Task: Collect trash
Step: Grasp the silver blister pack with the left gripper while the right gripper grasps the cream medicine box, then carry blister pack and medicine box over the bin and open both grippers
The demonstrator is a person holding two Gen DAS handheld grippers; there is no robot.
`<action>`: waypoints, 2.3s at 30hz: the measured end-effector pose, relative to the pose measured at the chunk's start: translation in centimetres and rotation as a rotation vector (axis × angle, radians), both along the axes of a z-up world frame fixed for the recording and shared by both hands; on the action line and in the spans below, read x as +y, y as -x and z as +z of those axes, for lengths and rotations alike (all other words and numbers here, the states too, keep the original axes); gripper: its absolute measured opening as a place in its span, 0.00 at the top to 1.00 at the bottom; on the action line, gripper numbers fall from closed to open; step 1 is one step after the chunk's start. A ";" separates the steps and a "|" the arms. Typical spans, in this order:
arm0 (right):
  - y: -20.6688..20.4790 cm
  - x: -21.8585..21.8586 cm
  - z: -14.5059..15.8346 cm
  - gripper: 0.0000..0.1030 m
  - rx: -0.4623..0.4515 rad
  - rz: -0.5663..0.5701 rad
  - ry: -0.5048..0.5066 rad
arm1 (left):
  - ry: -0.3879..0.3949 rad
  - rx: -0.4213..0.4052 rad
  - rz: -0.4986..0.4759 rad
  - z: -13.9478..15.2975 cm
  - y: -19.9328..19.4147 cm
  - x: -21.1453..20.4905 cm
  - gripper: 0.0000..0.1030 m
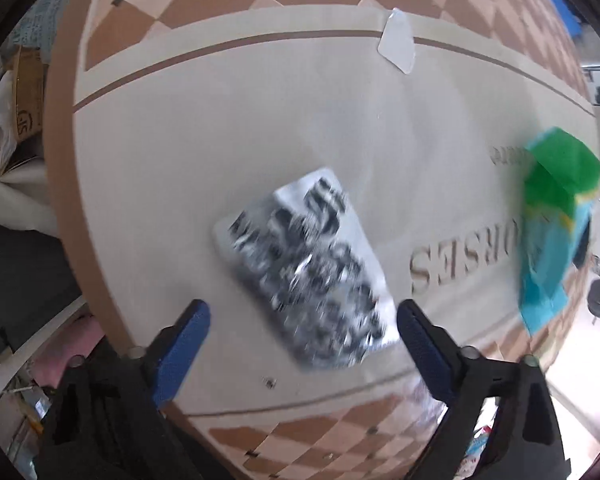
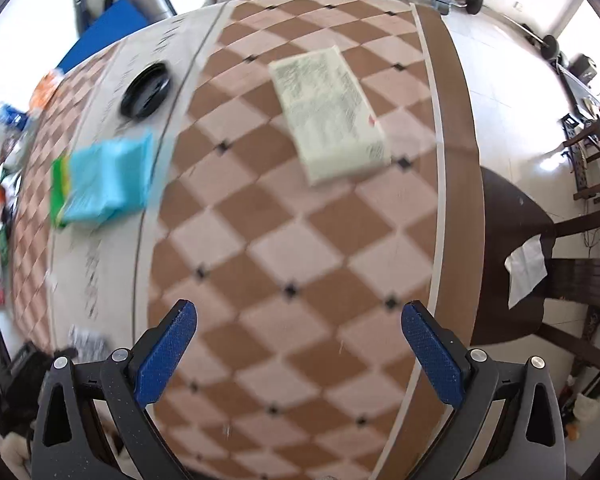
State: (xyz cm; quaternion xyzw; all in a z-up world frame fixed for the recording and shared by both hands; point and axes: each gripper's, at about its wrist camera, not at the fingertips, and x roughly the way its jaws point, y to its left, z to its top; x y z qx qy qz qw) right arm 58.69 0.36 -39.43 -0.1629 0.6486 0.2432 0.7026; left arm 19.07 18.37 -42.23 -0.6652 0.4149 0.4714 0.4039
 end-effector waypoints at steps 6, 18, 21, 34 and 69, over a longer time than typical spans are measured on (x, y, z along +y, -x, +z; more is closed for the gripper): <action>-6.6 3.9 -2.5 0.00 -0.056 -0.063 0.019 | -0.154 0.085 -0.334 1.8 -7.3 2.0 0.40; -10.6 8.2 -7.3 0.25 -0.057 0.102 0.092 | -0.246 0.189 -0.673 2.8 -12.8 -0.2 0.39; -7.3 8.3 -7.5 0.25 0.005 0.193 0.086 | -0.229 0.186 -0.712 2.6 -12.8 -0.9 0.39; -1.1 8.6 -9.0 0.25 0.001 0.369 0.164 | -0.264 0.182 -0.812 3.0 -14.3 -2.8 0.48; 3.9 4.0 -2.9 0.26 0.056 0.342 -0.015 | -0.332 0.077 -0.808 8.3 -10.3 -8.1 0.40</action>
